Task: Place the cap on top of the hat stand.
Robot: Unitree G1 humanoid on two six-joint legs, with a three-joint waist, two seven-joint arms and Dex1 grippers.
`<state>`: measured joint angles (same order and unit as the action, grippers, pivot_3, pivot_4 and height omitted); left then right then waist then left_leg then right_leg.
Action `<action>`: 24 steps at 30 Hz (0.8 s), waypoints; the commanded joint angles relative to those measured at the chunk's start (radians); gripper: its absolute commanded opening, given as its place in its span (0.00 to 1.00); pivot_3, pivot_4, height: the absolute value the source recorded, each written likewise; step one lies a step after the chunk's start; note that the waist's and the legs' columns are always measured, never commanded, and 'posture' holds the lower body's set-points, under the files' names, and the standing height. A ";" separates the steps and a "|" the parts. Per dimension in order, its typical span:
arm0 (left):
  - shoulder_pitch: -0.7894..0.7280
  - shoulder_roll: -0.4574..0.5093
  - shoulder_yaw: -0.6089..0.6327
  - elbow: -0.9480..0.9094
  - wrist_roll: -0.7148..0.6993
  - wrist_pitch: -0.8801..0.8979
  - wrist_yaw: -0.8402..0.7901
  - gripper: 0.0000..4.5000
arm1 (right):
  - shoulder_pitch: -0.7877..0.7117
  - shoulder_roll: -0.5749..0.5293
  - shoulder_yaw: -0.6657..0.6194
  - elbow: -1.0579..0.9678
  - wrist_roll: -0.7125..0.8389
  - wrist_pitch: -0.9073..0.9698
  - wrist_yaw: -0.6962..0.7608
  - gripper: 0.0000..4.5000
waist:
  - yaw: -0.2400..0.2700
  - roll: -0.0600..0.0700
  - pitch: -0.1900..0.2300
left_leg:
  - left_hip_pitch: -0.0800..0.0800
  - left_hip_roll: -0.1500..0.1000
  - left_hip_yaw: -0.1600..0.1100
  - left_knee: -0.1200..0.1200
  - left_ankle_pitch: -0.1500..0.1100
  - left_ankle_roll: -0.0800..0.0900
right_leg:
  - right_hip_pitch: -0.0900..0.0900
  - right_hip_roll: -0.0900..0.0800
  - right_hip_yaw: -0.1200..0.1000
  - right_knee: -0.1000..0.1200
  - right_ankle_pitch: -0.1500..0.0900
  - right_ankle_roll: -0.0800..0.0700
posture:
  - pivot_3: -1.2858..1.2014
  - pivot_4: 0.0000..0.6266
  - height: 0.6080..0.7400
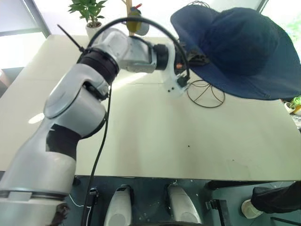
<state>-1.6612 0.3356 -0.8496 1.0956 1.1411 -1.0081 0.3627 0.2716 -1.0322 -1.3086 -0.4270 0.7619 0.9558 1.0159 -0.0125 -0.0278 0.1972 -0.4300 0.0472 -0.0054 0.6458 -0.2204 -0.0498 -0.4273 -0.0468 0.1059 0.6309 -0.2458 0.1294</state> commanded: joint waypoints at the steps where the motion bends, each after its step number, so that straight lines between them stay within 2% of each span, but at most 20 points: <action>1: -0.005 -0.003 0.049 -0.009 -0.075 -0.005 -0.054 0.01 | 0.004 -0.008 -0.024 0.015 -0.010 -0.036 0.010 1.00 | 0.001 0.000 0.000 | 0.000 0.000 0.000 0.000 0.000 0.000 | 0.000 0.000 0.000 0.000 0.000 0.000 | 0.52 0.24 0.99; 7: 0.008 -0.002 0.090 -0.002 -0.153 -0.019 -0.144 0.01 | -0.023 -0.041 -0.027 0.074 -0.012 -0.042 0.009 1.00 | 0.000 0.000 0.000 | 0.000 0.000 0.000 0.000 0.000 0.000 | 0.000 0.000 0.000 0.000 0.000 0.000 | 0.52 0.24 0.99; 8: 0.011 0.001 0.098 0.000 -0.170 -0.026 -0.162 0.06 | -0.022 -0.048 -0.027 0.087 -0.018 -0.047 0.014 1.00 | 0.000 0.000 0.000 | 0.000 0.000 0.000 0.000 0.000 0.000 | 0.000 0.000 0.000 0.000 0.000 0.000 | 0.52 0.24 0.99; 11: 0.022 0.011 0.116 -0.005 -0.209 -0.043 -0.206 0.29 | -0.021 -0.063 -0.024 0.118 -0.033 -0.061 0.024 1.00 | -0.001 0.001 0.000 | 0.000 0.000 0.000 0.000 0.000 0.000 | 0.000 0.000 0.000 0.000 0.000 0.000 | 0.52 0.24 0.99; 17: 0.072 0.062 0.155 -0.045 -0.276 -0.082 -0.291 0.99 | -0.034 -0.081 0.000 0.142 -0.048 -0.083 0.035 1.00 | -0.004 0.001 -0.001 | 0.000 0.000 0.000 0.000 0.000 0.000 | 0.000 0.000 0.000 0.001 0.001 0.002 | 0.52 0.24 0.99; 20: 0.117 0.111 0.199 -0.077 -0.348 -0.094 -0.373 1.00 | -0.045 -0.089 0.022 0.155 -0.055 -0.095 0.039 1.00 | -0.004 0.002 -0.001 | 0.001 0.000 0.000 0.000 0.000 0.000 | 0.000 0.000 0.000 0.001 0.002 0.003 | 0.52 0.24 0.99; 24: 0.232 0.182 0.305 -0.137 -0.682 -0.062 -0.704 1.00 | -0.061 -0.110 0.054 0.185 -0.072 -0.118 0.055 1.00 | -0.006 0.004 -0.002 | 0.001 0.000 0.000 0.000 0.000 0.000 | 0.000 0.000 0.000 0.001 0.002 0.003 | 0.52 0.24 0.99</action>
<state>-1.4423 0.5024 -0.6072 1.0037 0.6233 -1.0974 -0.2106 0.2217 -1.1212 -1.2398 -0.2509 0.7012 0.8630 1.0635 -0.0190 -0.0235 0.1947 -0.4287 0.0474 -0.0053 0.6455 -0.2202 -0.0495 -0.4271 -0.0467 0.1059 0.6330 -0.2438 0.1325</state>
